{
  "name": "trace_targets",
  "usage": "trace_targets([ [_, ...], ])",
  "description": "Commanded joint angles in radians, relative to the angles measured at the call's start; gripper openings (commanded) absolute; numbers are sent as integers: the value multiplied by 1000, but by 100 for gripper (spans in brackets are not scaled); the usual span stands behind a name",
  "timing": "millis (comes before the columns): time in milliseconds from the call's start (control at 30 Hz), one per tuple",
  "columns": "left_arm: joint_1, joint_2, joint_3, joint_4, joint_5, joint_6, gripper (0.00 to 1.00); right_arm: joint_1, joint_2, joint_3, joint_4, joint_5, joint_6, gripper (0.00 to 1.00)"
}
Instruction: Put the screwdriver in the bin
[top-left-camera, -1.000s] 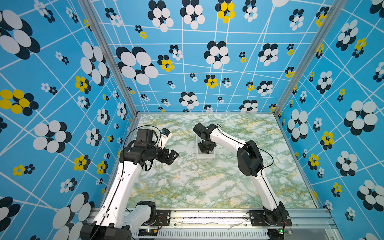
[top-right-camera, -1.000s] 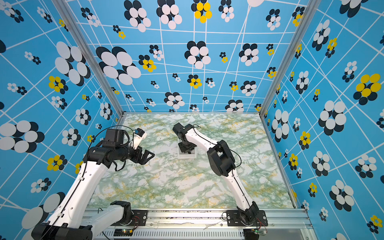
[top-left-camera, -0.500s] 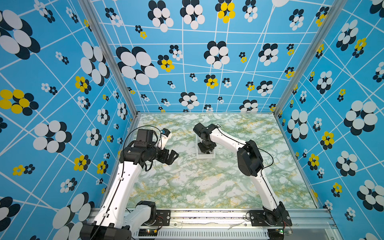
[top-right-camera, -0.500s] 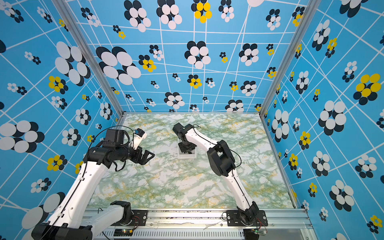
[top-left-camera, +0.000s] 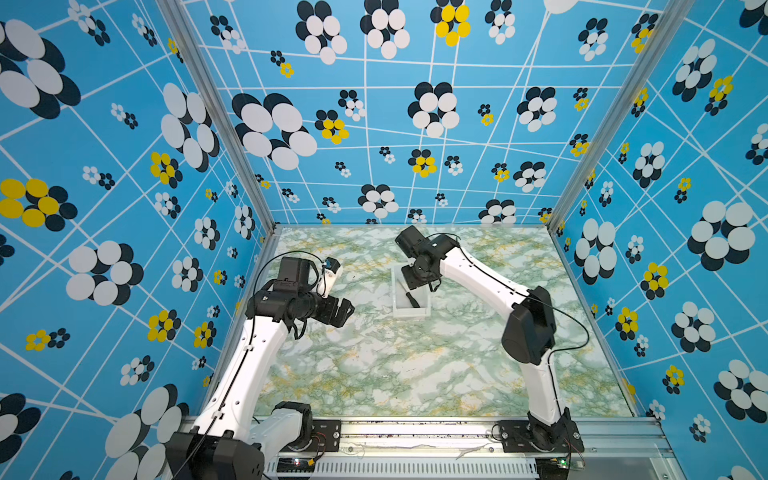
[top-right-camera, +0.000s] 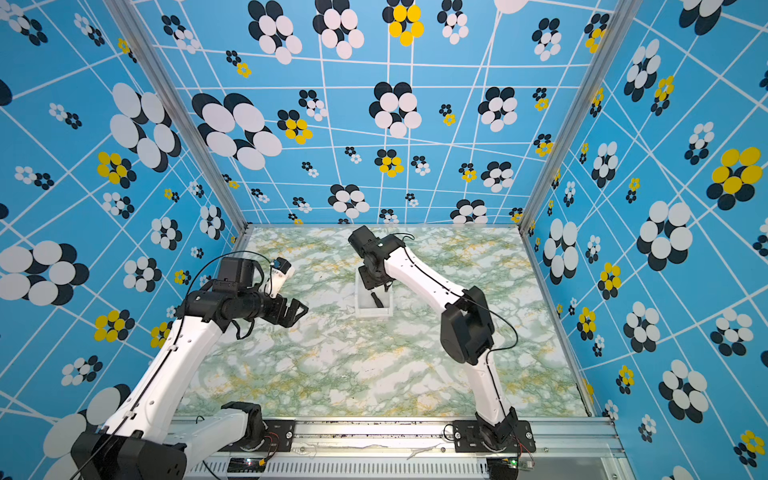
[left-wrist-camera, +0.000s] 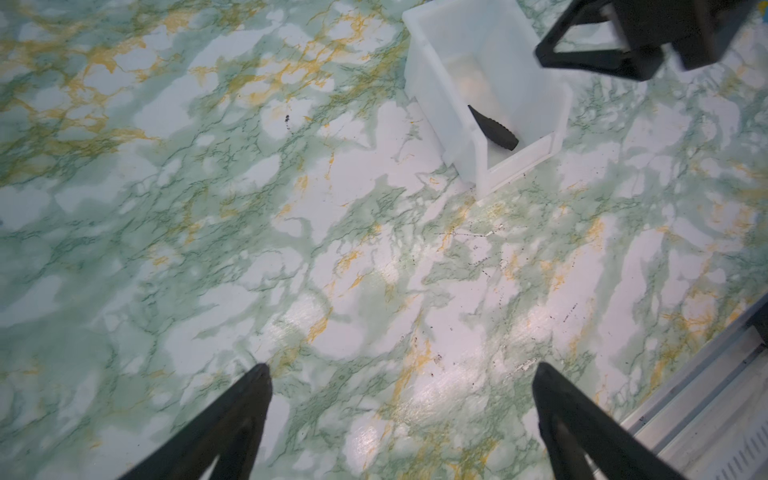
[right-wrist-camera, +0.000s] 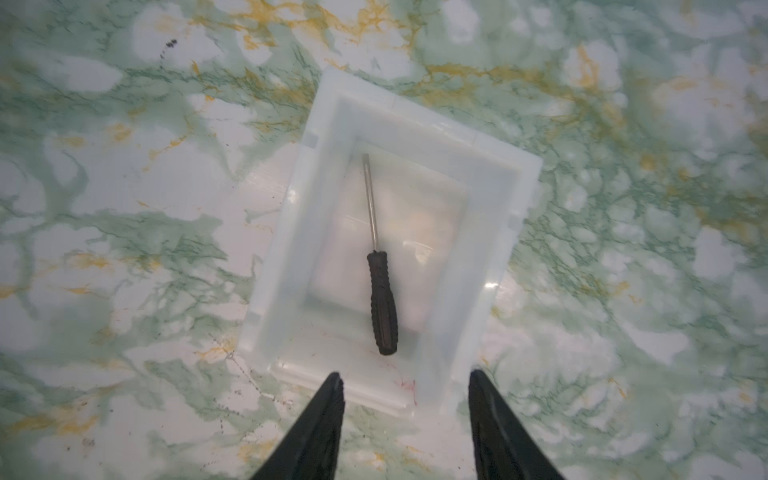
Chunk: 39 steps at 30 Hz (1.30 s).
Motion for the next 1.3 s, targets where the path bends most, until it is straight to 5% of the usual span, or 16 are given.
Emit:
trace_targets([
  [0, 3, 61, 39, 23, -94, -47, 99, -16, -174, -179, 214, 30, 23, 70],
  [200, 2, 91, -5, 169, -181, -126, 99, -75, -418, -539, 500, 19, 86, 84],
  [533, 20, 121, -222, 547, -357, -252, 99, -99, -656, -1027, 935, 355, -54, 82],
  [767, 61, 153, -418, 952, -399, -236, 99, -185, -632, -1150, 1102, 374, -90, 82],
  [967, 94, 226, -543, 1257, -401, -235, 99, -249, -600, -1365, 1584, 380, -199, 80],
  [1267, 111, 277, -670, 1609, -344, -247, 99, -402, -686, -1398, 1574, 283, -161, 79],
])
